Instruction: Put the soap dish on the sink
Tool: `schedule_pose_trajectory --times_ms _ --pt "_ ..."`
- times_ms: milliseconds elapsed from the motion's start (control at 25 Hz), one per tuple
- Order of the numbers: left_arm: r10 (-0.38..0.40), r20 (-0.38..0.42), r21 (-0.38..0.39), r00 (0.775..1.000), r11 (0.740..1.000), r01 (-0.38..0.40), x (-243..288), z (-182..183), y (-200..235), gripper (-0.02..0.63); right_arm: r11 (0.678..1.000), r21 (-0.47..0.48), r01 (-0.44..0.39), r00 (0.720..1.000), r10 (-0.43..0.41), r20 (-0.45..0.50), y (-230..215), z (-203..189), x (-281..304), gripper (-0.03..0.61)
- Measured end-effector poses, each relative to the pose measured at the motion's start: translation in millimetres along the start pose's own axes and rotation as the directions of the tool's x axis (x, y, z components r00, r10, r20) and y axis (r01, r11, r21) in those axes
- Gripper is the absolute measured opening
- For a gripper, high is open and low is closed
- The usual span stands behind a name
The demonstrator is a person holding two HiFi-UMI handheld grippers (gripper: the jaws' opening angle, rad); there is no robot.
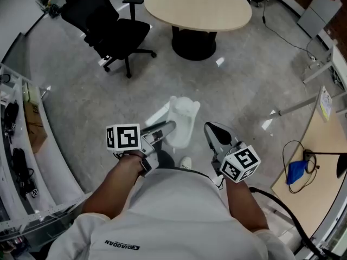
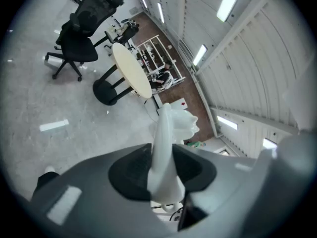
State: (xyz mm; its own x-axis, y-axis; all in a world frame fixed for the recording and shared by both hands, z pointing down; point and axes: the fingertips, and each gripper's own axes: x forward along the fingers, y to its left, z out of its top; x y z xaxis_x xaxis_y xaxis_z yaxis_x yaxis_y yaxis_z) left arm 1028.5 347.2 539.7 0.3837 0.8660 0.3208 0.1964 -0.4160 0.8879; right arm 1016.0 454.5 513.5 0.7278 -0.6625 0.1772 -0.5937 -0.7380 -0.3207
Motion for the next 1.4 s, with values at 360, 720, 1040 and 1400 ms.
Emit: schedule_pose_trajectory --times_ms 360,720,1040,1400 --pt "-0.014 0.015 -0.026 1.0 1.0 0.014 56.5 102.6 35.7 0.14 0.999 -0.011 0.042 0.999 -0.042 -0.019 -78.1 30.1 70.4 0.002" --pt "-0.058 -0.034 0.019 0.998 0.998 0.059 115.7 229.6 60.1 0.14 0.992 -0.023 0.125 0.991 -0.126 -0.043 -160.7 80.4 163.0 0.002" --pt "-0.066 -0.054 0.009 0.996 0.998 0.067 151.2 305.7 80.2 0.138 0.985 -0.026 0.169 0.985 -0.17 -0.04 -202.8 108.3 217.1 0.002" --pt "-0.044 -0.017 -0.01 0.999 0.999 0.044 203.9 369.0 87.5 0.138 0.991 -0.028 0.128 0.991 -0.128 -0.033 -276.1 137.5 263.3 0.002"
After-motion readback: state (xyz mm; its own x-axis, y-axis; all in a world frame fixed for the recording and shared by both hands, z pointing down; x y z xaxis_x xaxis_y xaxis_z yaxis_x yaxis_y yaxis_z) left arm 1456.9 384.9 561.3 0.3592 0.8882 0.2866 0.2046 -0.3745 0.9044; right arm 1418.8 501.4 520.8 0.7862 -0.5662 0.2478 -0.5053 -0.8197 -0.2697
